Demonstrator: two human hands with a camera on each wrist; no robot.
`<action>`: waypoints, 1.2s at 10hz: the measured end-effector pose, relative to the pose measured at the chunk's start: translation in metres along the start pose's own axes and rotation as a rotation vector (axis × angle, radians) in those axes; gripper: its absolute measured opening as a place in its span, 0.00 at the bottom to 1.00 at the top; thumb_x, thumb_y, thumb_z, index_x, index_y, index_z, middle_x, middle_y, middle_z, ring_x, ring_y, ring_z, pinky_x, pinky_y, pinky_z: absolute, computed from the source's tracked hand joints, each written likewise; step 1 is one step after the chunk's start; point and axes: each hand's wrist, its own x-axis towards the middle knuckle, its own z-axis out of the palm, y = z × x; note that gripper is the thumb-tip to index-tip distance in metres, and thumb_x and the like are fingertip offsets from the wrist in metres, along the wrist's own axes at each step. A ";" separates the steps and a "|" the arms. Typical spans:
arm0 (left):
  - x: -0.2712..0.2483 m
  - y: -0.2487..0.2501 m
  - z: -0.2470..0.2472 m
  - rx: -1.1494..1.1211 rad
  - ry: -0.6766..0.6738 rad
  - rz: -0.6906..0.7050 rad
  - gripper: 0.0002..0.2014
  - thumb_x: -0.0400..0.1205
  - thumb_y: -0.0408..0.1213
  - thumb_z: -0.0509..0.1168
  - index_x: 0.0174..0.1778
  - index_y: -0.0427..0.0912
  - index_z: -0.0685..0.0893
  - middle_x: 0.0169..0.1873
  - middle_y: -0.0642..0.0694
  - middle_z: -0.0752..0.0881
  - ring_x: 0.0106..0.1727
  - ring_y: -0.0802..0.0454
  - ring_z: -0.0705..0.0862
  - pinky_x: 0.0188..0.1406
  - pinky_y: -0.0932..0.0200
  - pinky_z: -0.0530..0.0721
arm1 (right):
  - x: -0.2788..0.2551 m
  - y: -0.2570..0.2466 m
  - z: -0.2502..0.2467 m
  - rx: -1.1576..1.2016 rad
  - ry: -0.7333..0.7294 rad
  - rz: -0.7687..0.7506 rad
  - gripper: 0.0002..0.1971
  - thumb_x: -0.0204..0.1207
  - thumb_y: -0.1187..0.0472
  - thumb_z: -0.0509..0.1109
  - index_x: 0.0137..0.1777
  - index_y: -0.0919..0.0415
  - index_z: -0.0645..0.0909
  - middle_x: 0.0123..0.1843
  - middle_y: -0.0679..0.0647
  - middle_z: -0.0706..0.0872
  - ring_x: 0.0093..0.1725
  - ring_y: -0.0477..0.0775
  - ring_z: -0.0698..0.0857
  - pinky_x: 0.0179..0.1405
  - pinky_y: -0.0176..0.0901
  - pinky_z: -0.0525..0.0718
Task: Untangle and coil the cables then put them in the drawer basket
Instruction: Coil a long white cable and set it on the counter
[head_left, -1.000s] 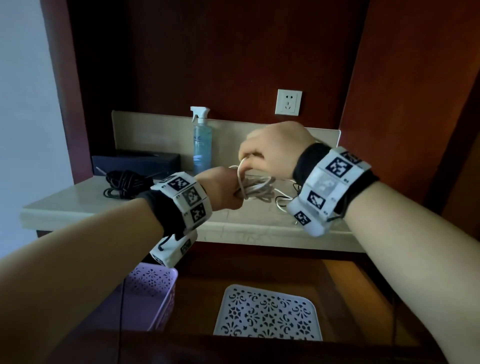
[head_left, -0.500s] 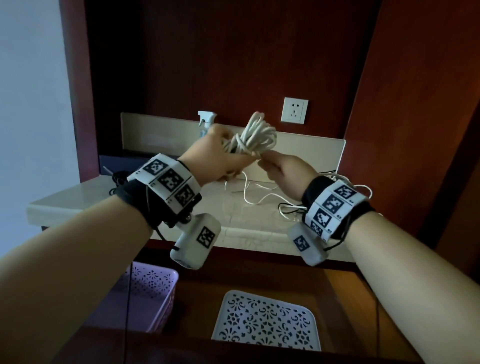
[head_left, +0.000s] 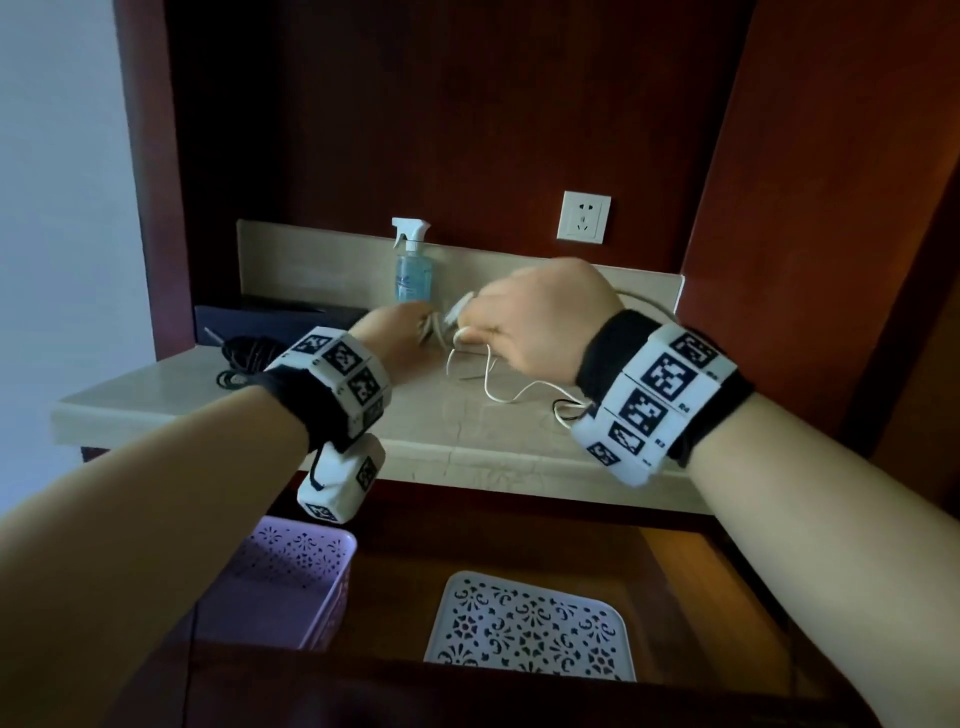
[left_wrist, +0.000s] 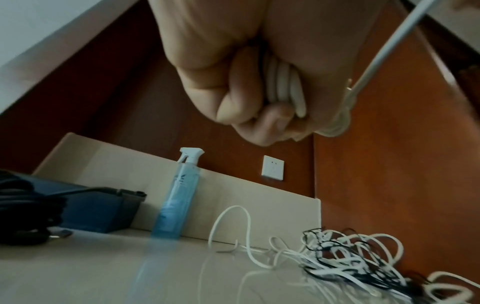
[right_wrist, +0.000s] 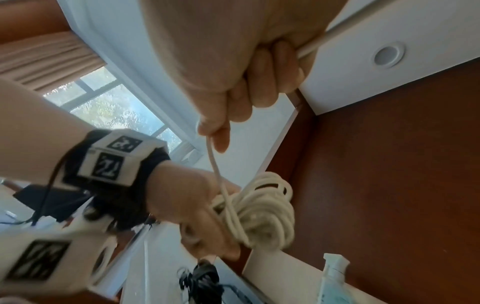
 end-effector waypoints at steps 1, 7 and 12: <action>-0.011 0.014 0.003 0.099 -0.086 0.094 0.08 0.80 0.34 0.66 0.53 0.38 0.78 0.36 0.47 0.80 0.36 0.50 0.79 0.26 0.70 0.73 | 0.011 0.008 -0.005 0.034 -0.099 0.046 0.15 0.83 0.51 0.55 0.55 0.48 0.84 0.47 0.46 0.85 0.49 0.54 0.83 0.37 0.43 0.71; -0.031 0.043 -0.022 -0.667 0.060 0.092 0.16 0.72 0.51 0.74 0.35 0.43 0.79 0.16 0.55 0.78 0.22 0.54 0.75 0.26 0.61 0.76 | -0.006 0.014 0.031 0.411 -0.308 0.489 0.17 0.85 0.49 0.48 0.53 0.55 0.78 0.54 0.57 0.85 0.52 0.60 0.82 0.46 0.45 0.73; -0.013 -0.003 -0.018 -0.461 0.136 -0.179 0.17 0.79 0.41 0.69 0.53 0.39 0.67 0.33 0.44 0.80 0.27 0.53 0.79 0.23 0.64 0.79 | -0.035 -0.004 0.033 -0.002 -0.328 0.224 0.11 0.84 0.55 0.52 0.54 0.48 0.77 0.42 0.49 0.85 0.40 0.59 0.82 0.29 0.41 0.64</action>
